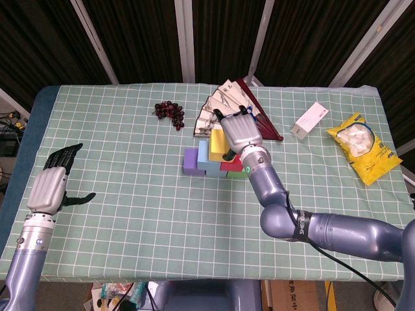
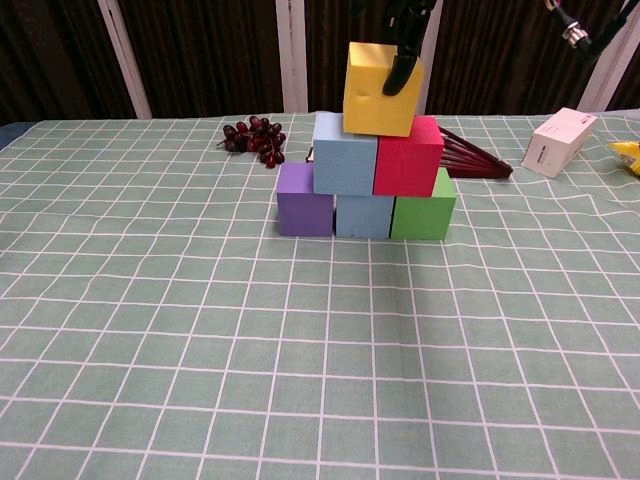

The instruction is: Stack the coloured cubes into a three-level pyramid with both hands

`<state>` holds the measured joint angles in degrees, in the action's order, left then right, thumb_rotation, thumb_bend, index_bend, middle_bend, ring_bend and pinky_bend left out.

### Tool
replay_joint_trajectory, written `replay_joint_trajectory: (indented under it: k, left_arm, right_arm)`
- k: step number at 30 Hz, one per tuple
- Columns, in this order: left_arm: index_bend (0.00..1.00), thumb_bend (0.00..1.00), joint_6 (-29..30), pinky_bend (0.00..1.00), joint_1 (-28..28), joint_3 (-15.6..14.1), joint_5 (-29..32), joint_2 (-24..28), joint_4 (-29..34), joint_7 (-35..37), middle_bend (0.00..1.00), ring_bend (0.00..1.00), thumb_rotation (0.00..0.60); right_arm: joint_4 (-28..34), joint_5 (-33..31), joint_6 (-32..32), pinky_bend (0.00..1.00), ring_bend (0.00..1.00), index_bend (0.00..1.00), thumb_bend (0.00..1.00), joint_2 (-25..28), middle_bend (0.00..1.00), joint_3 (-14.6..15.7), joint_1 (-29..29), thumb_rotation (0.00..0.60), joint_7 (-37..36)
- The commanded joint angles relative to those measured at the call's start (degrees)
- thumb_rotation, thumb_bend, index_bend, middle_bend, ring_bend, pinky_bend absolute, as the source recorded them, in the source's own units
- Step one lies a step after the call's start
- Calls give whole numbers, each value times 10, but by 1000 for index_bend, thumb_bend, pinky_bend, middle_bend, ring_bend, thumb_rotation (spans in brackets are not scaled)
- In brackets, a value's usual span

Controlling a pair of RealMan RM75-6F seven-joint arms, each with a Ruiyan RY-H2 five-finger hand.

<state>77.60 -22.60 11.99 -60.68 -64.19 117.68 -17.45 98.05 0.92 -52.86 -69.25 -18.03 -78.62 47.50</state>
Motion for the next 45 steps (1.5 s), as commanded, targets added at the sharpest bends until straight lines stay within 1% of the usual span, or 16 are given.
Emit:
replay_joint_trajectory:
  k: [1,21,33,45]
  left_arm:
    - [0,150,0,51,0,0,0,0,0,0,66,63,600]
    - [0,150,-1,51,-1,-1,2,-1,-1,-2,66,63,600]
    - [0,150,-1,51,-1,-1,2,-1,-1,-2,66,63,600]
    - [0,150,-1,51,-1,-1,2,-1,0,-2,67,63,600]
  right_arm:
    - [1,-2,1,0,262,9,290,1,488,3,-2,600,-2]
    - [-7,3,3,0,262,9,290,-2,488,21,-6,600,-22]
    - [1,-1,0,0,262,10,289,6,488,23,-11,600,-27]
    - [2,-3,0,0,260,9,290,3,488,31,-11,600,-34]
